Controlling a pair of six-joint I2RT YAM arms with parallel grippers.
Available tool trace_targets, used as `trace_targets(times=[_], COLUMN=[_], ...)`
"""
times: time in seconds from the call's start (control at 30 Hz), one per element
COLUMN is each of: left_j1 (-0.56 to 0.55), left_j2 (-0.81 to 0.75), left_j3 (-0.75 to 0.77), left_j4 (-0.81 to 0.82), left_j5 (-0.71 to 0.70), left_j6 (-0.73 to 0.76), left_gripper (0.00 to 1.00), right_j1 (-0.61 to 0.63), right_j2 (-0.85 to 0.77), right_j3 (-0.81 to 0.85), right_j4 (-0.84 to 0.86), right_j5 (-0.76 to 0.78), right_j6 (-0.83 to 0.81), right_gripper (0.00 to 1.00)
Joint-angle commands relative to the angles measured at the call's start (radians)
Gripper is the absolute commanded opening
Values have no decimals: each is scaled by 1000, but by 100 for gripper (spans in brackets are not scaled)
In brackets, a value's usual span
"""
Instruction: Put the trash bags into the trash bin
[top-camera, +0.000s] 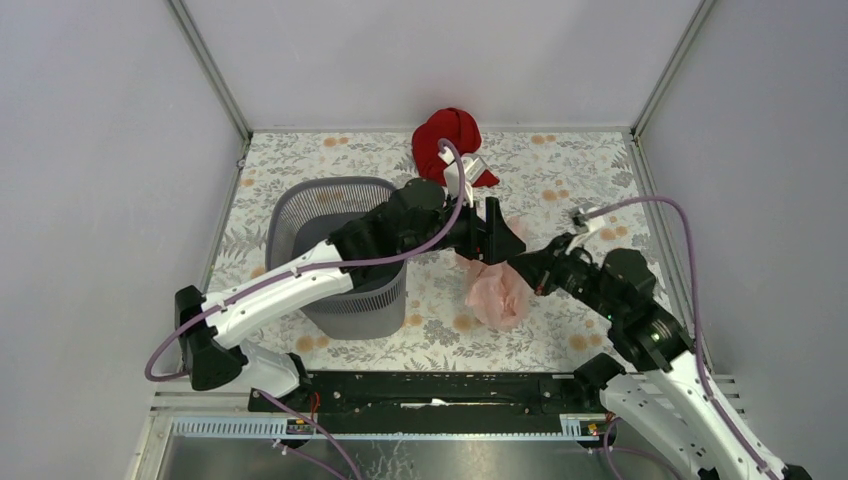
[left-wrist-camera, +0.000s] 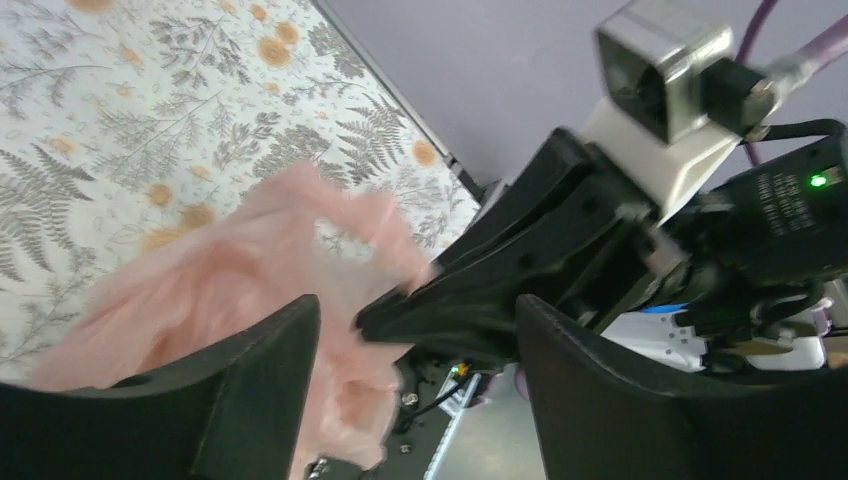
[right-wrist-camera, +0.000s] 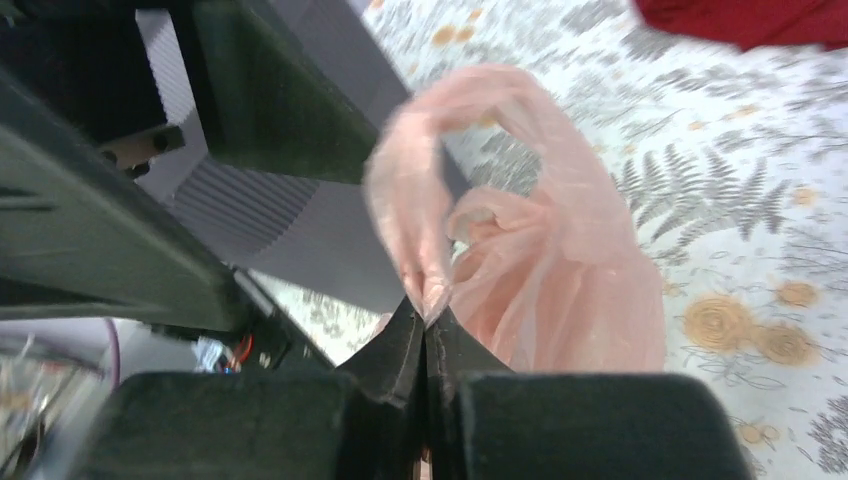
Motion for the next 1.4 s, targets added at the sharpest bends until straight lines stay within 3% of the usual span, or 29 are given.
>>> trace_targets(times=[0.0, 0.1, 0.3, 0.63, 0.8, 1.1, 1.2, 1.27, 1.37], left_j1=[4, 4, 5, 4, 5, 5, 4, 5, 5], left_j2=[-130, -215, -281, -98, -45, -67, -117, -186, -337], left_j3=[-28, -110, -208, -226, -209, -187, -203, -243, -348], left_j4=[29, 44, 45, 137, 151, 108, 94, 101, 163], left_j5=[-58, -113, -114, 105, 121, 23, -78, -223, -386], left_j6=[60, 70, 58, 14, 4, 57, 81, 91, 102], left_gripper=[84, 92, 94, 98, 77, 2, 0, 0, 0], right_j1=[-3, -2, -3, -2, -2, -2, -2, -3, -3], right_j2=[-156, -213, -254, -242, -242, -285, -310, -334, -390], right_j3=[-19, -13, 34, 92, 99, 101, 108, 116, 110], right_j4=[-14, -21, -13, 4, 17, -61, -117, -187, -351], right_j5=[277, 278, 231, 130, 72, 73, 117, 214, 537], right_j6=[109, 134, 96, 100, 105, 77, 62, 68, 183], right_gripper=[0, 0, 0, 0, 0, 0, 0, 0, 0])
